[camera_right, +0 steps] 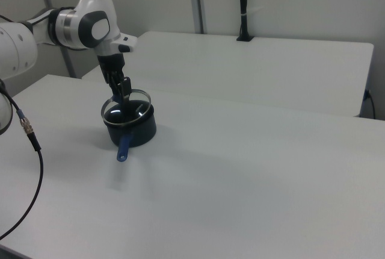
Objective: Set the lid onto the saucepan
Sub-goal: 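Lower the lid onto the saucepan rim, aligning it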
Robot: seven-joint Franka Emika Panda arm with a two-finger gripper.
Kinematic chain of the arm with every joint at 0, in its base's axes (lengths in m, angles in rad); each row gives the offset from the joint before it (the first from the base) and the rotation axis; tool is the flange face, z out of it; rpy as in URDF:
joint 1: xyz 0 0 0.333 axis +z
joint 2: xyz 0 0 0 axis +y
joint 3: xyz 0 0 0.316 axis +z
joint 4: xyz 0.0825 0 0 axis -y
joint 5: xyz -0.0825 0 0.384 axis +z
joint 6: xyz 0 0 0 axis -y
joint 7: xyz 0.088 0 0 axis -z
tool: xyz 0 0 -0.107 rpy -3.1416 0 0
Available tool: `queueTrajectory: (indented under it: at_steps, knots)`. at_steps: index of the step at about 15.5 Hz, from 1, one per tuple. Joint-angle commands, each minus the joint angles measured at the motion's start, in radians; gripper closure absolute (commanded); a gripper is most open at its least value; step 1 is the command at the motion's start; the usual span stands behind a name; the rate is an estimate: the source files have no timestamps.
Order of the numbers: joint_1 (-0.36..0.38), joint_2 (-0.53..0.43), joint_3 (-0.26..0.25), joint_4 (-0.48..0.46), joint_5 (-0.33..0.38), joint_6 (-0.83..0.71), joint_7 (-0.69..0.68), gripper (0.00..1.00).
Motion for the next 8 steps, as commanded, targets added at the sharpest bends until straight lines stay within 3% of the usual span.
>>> queueTrajectory:
  at_steps: [1, 8]
  knots:
    - [0.005, 0.028, -0.006, 0.024, 0.018, 0.023, 0.020, 0.54]
    - [0.005, 0.044, 0.000, 0.021, 0.018, 0.036, 0.020, 0.51]
